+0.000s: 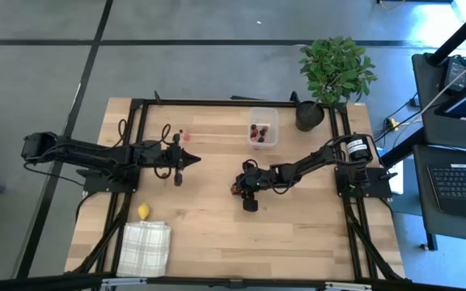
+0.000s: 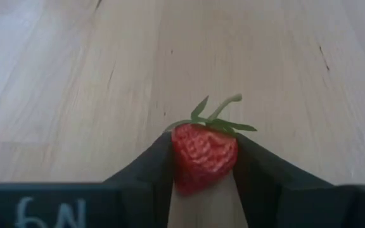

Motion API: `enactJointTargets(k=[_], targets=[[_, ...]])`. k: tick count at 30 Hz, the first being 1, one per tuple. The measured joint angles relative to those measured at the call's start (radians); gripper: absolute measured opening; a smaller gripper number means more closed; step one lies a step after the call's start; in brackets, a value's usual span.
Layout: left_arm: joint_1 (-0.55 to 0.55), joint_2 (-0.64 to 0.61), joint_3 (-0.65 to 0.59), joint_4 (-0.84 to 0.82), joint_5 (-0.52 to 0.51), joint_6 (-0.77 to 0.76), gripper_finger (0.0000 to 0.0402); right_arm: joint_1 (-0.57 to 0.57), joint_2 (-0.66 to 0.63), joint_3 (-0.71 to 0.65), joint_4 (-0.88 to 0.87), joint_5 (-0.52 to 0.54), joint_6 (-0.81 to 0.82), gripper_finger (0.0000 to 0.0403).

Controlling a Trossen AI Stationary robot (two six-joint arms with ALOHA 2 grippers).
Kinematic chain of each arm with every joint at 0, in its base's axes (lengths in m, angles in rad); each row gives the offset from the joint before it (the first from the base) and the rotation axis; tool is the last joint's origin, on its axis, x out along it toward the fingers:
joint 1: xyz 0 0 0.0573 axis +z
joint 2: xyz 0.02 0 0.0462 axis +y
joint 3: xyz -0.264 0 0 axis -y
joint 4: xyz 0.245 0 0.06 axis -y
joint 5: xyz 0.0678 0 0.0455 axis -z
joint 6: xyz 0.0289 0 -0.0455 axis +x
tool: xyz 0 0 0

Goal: Pick and placing Produce into tupperware
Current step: Put the strawberry into the transparent bin

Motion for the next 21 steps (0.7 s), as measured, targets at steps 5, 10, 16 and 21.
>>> enactJointTargets(k=[5,10,16,21], targets=[[0.000,0.000,0.000,-0.004,0.000,0.000,0.0002,0.000,0.000,0.000,0.000,0.000,0.003,0.0142],[0.000,0.000,0.000,-0.008,0.000,0.000,0.0002,-0.006,-0.018,0.038,-0.012,-0.039,0.000,0.0141],[0.000,0.000,0.000,-0.024,0.000,0.000,0.0002,-0.060,-0.170,0.139,-0.275,-0.052,-0.080,0.0143],[0.000,0.000,0.000,-0.033,0.000,-0.001,0.0002,-0.141,-0.333,0.282,-0.610,-0.052,-0.095,0.0143]])
